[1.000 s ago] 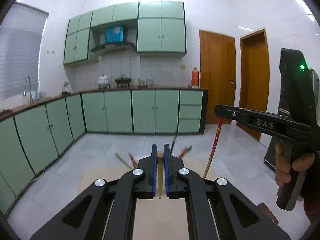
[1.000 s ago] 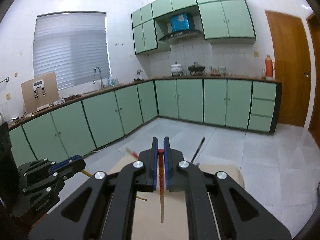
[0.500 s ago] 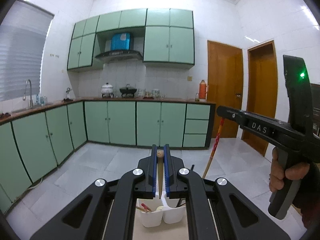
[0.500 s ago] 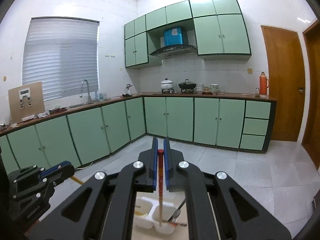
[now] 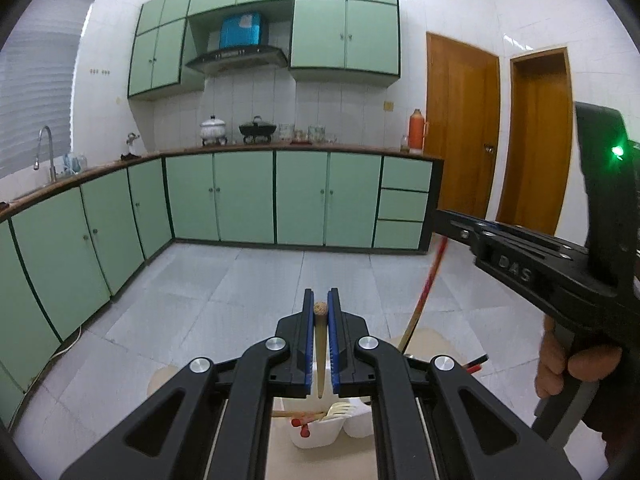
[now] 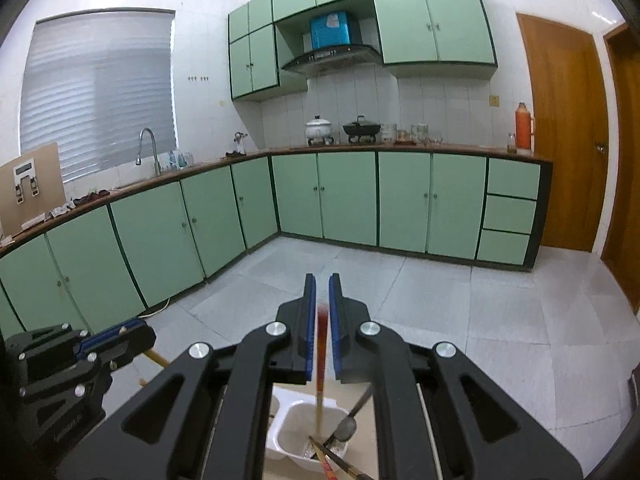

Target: Organize utensils

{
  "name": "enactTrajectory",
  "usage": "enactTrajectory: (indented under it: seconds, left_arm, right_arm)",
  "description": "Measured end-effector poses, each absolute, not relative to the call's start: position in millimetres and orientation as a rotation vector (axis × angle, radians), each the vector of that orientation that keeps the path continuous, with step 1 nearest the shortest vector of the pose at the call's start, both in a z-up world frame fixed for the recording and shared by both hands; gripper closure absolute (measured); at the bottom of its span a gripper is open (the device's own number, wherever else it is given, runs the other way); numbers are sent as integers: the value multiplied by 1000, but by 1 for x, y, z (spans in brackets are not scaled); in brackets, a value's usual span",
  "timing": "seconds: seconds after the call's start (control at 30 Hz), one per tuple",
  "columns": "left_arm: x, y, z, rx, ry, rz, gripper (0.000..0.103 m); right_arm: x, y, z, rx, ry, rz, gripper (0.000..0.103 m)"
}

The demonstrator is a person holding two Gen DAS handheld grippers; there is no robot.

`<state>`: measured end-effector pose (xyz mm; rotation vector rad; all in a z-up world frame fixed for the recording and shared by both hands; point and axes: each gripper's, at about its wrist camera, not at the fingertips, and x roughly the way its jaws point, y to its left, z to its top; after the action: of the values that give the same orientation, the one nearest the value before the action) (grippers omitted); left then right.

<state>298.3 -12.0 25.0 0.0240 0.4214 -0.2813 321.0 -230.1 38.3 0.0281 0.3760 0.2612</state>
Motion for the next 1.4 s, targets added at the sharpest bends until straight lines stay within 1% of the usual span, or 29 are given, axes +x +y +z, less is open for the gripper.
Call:
enactTrajectory:
  seconds: [0.07,0.13,0.17,0.3,0.33,0.37,0.4,0.47,0.5,0.53,0.57,0.6,0.63,0.7,0.77,0.93,1.03,1.4]
  left_arm:
    - [298,-10,22,17,427,-273,96]
    - [295,-6,23,13,421,-266,93]
    - [294,-6,25,12,416,-264,89]
    - [280,1,33,9,385,-250,72]
    - [274,2,36,9,374,-246,71]
    - [268,4,39,8,361,-243,66]
    - [262,6,41,7,352,-240,57]
    - [251,8,45,10,336,-229,46]
    - [243,9,47,11,326,-227,43]
    - [235,10,48,12,317,-228,41]
    - [228,10,49,13,311,-227,36]
    - [224,11,50,13,308,-227,31]
    - [217,11,50,13,304,-226,26]
    - [204,11,50,10,300,-227,22]
    - [190,12,48,8,297,-227,20]
    - [161,12,44,9,289,-219,9]
    - [142,12,39,10,290,-213,6]
    - [105,19,36,-6,311,-197,6]
  right_arm:
    - [318,-234,35,32,376,256,89]
    - [312,-239,35,42,366,247,85]
    - [309,-242,36,45,360,243,83]
    - [287,-256,45,63,324,231,79]
    - [279,-260,48,72,311,230,74]
    - [273,-263,50,80,302,228,69]
    - [264,-268,54,94,287,226,67]
    - [249,-275,59,112,269,222,61]
    - [238,-279,61,118,259,217,58]
    - [229,-282,62,123,250,214,53]
    - [216,-285,62,128,235,212,47]
    - [207,-286,62,127,227,207,44]
    - [199,-287,62,121,223,196,38]
    - [177,-288,60,97,210,169,31]
    - [159,-288,56,83,204,150,20]
    - [126,-290,41,83,229,138,6]
    - [113,-292,32,114,266,148,6]
    - [85,-276,26,97,366,210,5]
